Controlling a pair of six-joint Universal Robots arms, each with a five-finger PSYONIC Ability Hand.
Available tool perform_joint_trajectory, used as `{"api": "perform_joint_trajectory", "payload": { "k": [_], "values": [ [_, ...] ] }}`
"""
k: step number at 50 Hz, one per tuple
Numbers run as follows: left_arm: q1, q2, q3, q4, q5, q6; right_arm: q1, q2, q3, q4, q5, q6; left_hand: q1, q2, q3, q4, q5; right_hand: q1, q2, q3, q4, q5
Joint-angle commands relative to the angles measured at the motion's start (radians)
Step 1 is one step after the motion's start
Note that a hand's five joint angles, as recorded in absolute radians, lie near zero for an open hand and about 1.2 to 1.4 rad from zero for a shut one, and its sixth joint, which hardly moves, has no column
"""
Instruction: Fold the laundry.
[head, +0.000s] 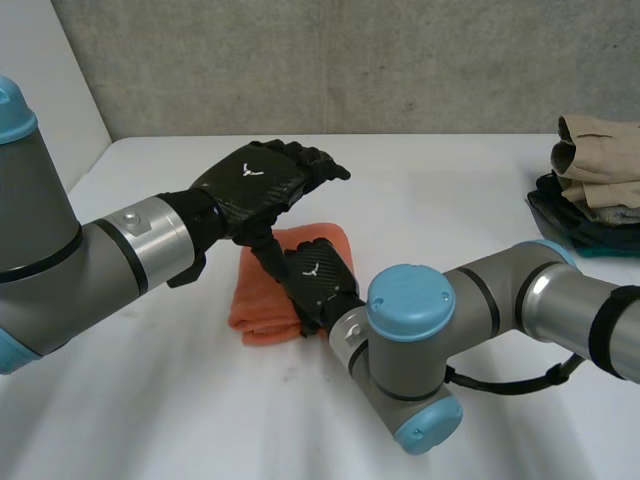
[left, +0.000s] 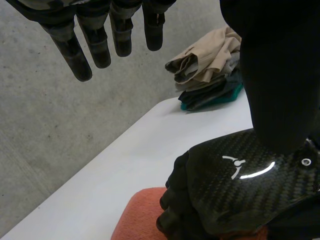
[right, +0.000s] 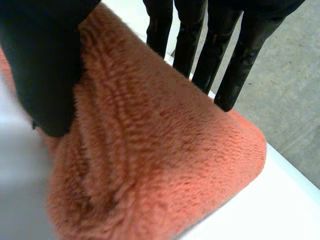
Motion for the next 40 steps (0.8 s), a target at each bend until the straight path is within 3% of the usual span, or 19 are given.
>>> {"api": "perform_joint_trajectory", "payload": {
  "k": [1,12,19,25,32,40],
  "values": [
    [0.005,0.008,0.002,0.000,-0.001,0.000,-0.020,0.017,-0.054,0.013,-0.010,-0.002,0.011,-0.005,-0.012,-0.002,-0.022,0.810,0.707,0.709,0.712,0.760],
    [0.040,0.029,0.008,0.000,-0.016,-0.003,-0.115,-0.026,-0.062,0.105,-0.019,-0.013,0.014,-0.002,-0.009,0.001,-0.019,0.810,0.707,0.709,0.712,0.760],
    [0.052,0.051,0.009,0.000,-0.031,-0.004,-0.223,-0.078,-0.063,0.122,-0.041,-0.120,0.017,0.001,-0.007,0.003,-0.016,0.810,0.707,0.709,0.712,0.760],
    [0.054,0.058,0.008,0.001,-0.031,-0.004,-0.314,-0.127,-0.154,0.099,-0.206,-0.156,0.020,0.004,-0.004,0.006,-0.013,0.810,0.707,0.709,0.712,0.760],
    [0.055,0.061,0.005,0.000,-0.033,-0.006,-0.457,-0.180,-0.335,0.076,-0.258,-0.136,0.020,0.004,-0.004,0.006,-0.013,0.810,0.707,0.709,0.712,0.760],
    [0.048,0.065,0.005,0.000,-0.033,-0.006,-0.722,-0.174,-0.604,0.068,-0.382,0.045,0.023,0.007,-0.001,0.009,-0.010,0.810,0.707,0.709,0.712,0.760]
  ]
}}
